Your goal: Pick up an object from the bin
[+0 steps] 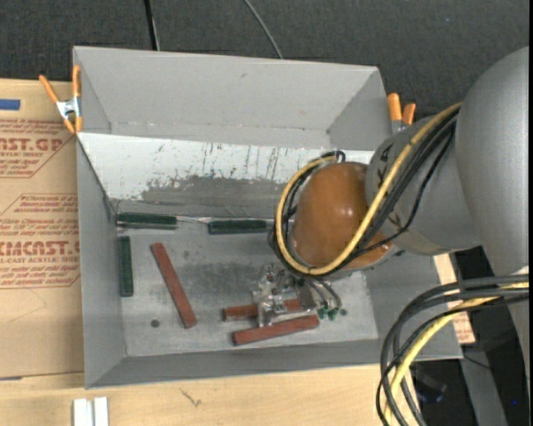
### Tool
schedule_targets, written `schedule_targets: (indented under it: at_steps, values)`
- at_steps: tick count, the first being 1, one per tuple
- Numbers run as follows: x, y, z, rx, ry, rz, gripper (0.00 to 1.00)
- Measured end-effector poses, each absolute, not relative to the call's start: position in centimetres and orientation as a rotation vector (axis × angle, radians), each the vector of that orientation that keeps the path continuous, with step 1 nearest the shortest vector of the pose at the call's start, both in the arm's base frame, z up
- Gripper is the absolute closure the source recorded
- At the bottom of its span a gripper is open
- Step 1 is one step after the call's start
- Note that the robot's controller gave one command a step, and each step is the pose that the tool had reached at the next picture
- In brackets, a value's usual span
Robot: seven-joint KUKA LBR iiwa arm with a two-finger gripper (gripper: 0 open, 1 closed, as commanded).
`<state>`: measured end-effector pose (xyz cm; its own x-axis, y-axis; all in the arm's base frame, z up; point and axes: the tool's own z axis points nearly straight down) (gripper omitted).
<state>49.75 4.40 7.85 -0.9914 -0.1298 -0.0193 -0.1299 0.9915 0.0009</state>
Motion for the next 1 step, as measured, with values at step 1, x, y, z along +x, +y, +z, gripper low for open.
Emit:
schedule_targets:
  at_steps: [1]
  values:
    - [50.54, 6.09, 21.79, -0.223, 3.133, 0.000, 1.00]
